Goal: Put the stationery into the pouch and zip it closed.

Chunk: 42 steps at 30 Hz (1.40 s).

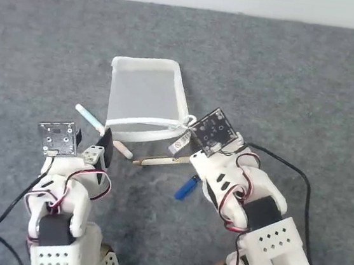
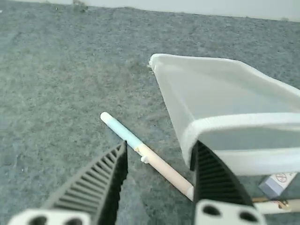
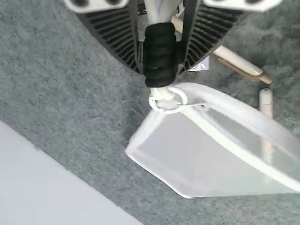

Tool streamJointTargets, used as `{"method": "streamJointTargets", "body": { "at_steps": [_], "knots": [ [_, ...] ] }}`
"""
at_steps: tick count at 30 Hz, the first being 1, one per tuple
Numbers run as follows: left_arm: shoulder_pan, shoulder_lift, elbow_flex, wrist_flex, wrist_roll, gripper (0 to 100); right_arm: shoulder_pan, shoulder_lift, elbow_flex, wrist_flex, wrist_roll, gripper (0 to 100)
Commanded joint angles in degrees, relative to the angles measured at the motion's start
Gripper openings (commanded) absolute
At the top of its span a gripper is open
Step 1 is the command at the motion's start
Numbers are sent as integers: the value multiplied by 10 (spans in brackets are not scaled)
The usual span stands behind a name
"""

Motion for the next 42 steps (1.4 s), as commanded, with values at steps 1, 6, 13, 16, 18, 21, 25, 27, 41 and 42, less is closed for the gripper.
{"method": "streamJointTargets", "body": {
  "at_steps": [1,6,13,16,18,21,25,27,41,42],
  "knots": [
    [-3,-13,-19,2,11,224,-16,-11,-58,33,17,5],
    [-2,-13,-16,0,11,224,-15,-11,-72,42,17,5],
    [26,-13,8,-45,11,224,-17,-65,-117,116,18,5],
    [36,-13,15,-47,10,224,-18,-124,-113,131,19,6],
    [42,-13,17,-47,2,224,-18,-154,-102,132,20,6],
    [50,-13,17,-47,-11,223,-23,-182,-81,128,23,6],
    [67,-13,17,-47,-18,140,-58,-184,-69,129,49,6],
    [77,-13,16,-47,-39,90,-63,-184,-64,128,51,6],
    [24,-13,-36,18,-52,9,-58,-153,-65,143,51,190],
    [22,-13,-36,18,-52,9,-55,-139,-66,141,51,195]
  ]
}}
